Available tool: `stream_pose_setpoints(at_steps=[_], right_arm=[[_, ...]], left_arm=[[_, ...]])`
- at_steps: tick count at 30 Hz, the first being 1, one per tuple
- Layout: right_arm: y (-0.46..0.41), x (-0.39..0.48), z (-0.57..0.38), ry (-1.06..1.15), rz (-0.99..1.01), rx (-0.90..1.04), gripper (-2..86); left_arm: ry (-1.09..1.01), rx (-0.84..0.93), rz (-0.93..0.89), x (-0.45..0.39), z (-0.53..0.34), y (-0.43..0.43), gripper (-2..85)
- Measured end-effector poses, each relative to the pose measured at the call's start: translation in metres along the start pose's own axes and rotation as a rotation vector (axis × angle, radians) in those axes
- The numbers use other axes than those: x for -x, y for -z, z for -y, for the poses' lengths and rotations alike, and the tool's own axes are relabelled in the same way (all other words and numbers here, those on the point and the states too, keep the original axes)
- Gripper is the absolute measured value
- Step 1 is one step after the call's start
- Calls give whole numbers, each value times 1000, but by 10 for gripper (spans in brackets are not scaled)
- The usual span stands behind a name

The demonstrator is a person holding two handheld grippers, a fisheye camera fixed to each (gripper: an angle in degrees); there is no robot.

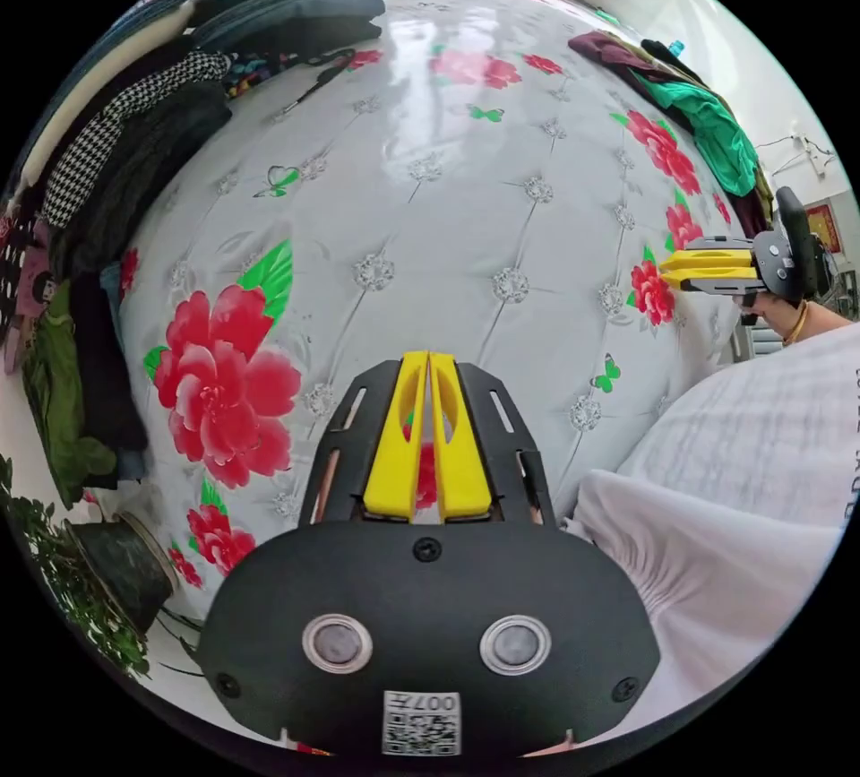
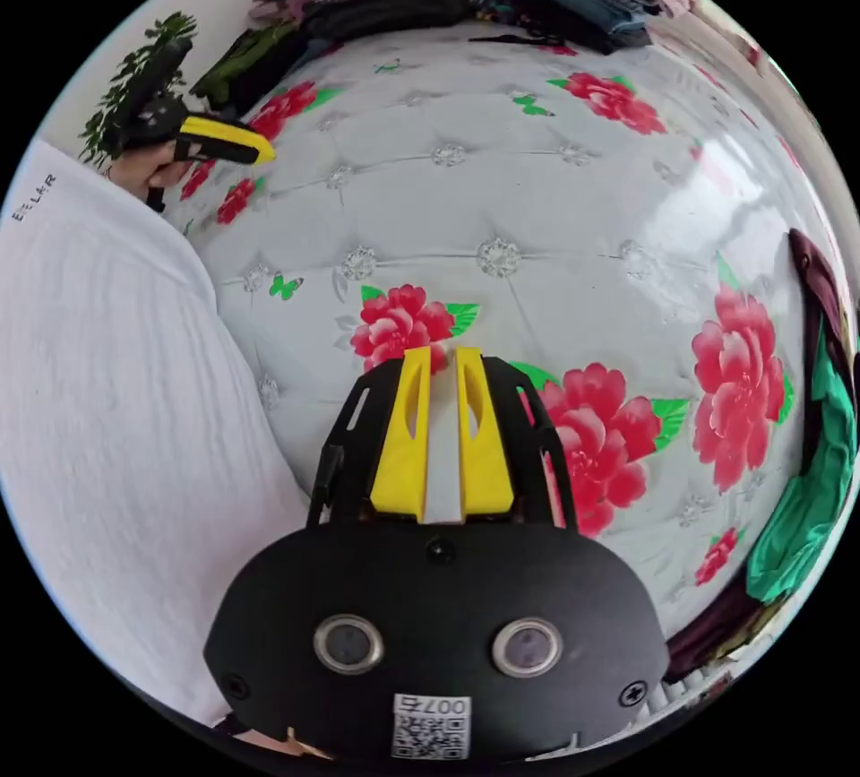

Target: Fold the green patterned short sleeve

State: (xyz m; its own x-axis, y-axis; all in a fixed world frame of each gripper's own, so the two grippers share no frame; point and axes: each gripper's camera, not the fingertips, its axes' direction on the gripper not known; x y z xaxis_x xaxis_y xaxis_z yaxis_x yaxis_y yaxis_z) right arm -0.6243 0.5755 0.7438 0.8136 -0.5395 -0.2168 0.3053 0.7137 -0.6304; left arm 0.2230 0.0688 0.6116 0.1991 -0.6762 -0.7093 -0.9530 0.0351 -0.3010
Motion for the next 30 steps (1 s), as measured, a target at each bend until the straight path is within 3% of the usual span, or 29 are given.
stream_pose_setpoints(at_steps=[5,8,10,13,16,20,22,24,30], right_arm=[[23,-35,-15,-158,185,-7,20],[92,-86,-63,-377,-91,-270,54],[155,-139,-123,-621,-393,-427,89],[216,-206,-187,-840,-645,-422,110],[244,-269,-230,-952,-749,-339,108],[246,-337,-255,-1051,-657,-231,80],[234,-375,-271,-1158,-457,-183,39],[233,-379,-272,-1201,-417,-190,17],[251,-277,-201,-866,-206,-502,0]], left_arm=[[-92,116,73,-24,28,-25,-10],[-150,110,99,-32,30,-30,-10],[-153,96,107,-34,29,-32,-10],[-124,82,111,-34,28,-36,-10],[-127,87,132,-36,28,-39,-10],[-60,105,85,-25,28,-42,-10],[-19,104,45,-16,26,-43,-10],[1,95,13,-9,21,-44,-9],[118,16,-67,14,-5,-45,-6]])
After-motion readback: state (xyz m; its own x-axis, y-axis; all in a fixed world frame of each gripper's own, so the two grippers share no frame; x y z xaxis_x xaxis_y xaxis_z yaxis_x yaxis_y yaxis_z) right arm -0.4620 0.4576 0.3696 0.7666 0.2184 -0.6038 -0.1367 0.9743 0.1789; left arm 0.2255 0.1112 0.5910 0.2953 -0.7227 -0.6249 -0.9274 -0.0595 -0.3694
